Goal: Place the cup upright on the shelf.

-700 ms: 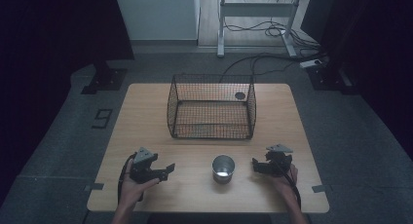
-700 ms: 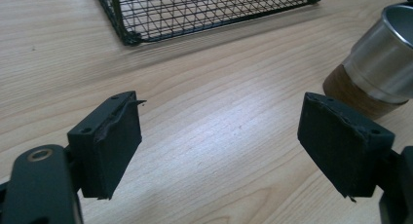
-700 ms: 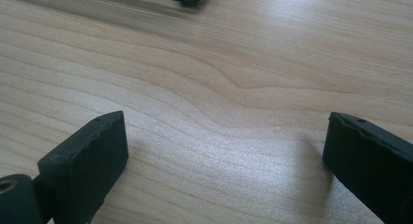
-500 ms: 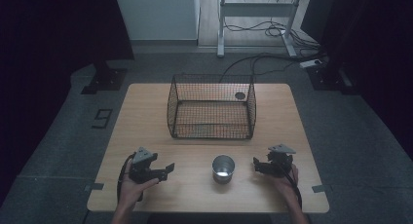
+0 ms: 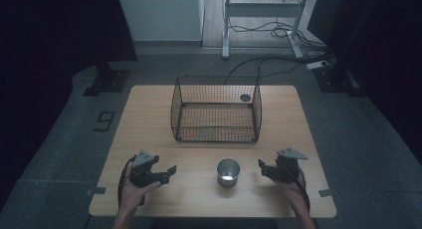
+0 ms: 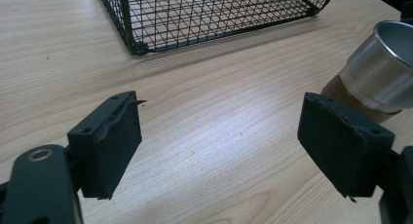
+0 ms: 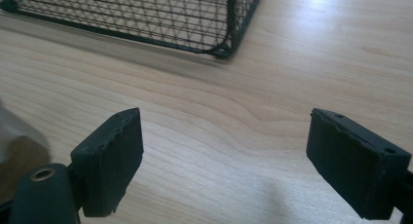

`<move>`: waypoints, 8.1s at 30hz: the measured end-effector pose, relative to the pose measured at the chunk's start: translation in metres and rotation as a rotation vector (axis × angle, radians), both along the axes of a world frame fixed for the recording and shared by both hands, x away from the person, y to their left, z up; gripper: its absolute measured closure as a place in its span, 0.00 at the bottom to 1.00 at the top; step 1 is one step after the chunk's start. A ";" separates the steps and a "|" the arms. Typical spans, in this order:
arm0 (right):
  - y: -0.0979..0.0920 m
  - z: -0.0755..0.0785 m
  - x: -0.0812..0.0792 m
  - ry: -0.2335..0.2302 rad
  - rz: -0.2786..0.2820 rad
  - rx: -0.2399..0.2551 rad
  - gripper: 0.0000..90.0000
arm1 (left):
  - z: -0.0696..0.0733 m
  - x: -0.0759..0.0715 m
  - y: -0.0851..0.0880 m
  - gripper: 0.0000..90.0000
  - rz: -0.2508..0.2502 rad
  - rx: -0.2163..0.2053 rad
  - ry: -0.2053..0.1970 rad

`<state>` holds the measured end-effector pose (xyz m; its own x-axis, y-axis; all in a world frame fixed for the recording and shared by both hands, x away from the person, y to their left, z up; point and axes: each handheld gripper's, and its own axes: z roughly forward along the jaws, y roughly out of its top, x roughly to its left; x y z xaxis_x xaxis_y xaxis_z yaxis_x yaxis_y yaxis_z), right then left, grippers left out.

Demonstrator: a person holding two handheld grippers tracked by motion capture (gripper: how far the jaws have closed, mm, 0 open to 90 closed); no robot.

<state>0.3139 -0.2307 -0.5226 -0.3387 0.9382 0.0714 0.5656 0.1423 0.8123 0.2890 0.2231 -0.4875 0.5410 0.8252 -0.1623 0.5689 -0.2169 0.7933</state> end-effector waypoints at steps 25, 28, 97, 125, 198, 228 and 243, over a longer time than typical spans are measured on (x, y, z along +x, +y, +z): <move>0.045 0.044 -0.031 -0.121 0.156 -0.030 0.14 | -0.001 -0.001 -0.012 0.18 -0.027 0.005 -0.002; 0.047 0.043 -0.031 -0.118 0.161 -0.035 0.14 | -0.001 -0.002 -0.012 0.18 -0.028 0.001 -0.002; 0.123 0.009 -0.022 -0.006 0.339 -0.034 0.00 | 0.005 -0.006 -0.018 0.18 -0.069 -0.001 -0.004; 0.122 0.005 -0.018 -0.032 0.411 -0.038 0.20 | 0.007 -0.005 -0.012 0.18 -0.043 -0.010 -0.016; 0.107 0.107 0.026 -0.147 0.410 0.075 0.20 | 0.000 0.000 -0.013 0.18 -0.034 0.005 0.009; 0.121 0.129 0.064 -0.147 0.409 0.098 0.20 | -0.002 0.003 -0.014 0.18 -0.037 0.012 0.014; 0.122 0.136 0.086 -0.132 0.384 0.089 0.20 | 0.000 0.003 -0.010 0.18 -0.026 0.005 0.009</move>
